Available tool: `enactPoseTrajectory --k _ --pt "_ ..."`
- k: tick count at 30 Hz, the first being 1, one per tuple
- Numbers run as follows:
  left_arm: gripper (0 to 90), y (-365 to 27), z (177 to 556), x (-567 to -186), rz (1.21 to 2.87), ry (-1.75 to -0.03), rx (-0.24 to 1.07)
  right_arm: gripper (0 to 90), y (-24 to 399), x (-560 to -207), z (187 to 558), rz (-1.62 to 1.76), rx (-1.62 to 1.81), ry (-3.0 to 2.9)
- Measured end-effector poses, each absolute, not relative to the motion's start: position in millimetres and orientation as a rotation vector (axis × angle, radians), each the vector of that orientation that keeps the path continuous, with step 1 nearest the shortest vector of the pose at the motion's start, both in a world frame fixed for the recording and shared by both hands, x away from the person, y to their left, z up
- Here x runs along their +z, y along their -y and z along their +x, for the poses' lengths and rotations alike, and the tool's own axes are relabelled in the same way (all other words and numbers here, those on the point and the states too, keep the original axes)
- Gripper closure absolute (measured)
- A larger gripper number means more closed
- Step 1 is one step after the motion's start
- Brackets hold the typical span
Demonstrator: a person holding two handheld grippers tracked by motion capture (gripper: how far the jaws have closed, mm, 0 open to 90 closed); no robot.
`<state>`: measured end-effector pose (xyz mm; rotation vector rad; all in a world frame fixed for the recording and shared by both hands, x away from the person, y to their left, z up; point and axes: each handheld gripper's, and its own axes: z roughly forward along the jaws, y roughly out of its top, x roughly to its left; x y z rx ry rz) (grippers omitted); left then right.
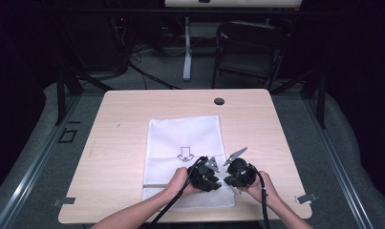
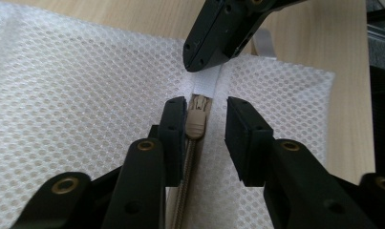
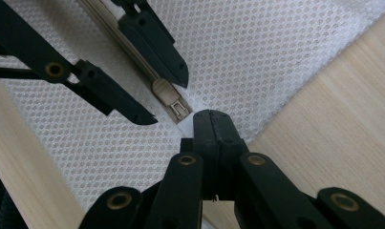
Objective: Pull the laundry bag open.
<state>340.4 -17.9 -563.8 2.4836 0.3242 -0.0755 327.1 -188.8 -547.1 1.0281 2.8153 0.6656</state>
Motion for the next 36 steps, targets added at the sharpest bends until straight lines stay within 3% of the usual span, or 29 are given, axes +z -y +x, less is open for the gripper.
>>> enactPoseTrajectory --k 8,36 --pt "80.6 19.0 341.5 -566.0 2.48 -0.328 -0.071 90.0 187.7 -551.9 326.7 1.037 0.655 -2.818" --pt "81.6 10.0 340.9 -562.8 2.479 -0.333 -0.064 90.0 189.1 -553.2 327.6 1.068 0.679 -2.821"
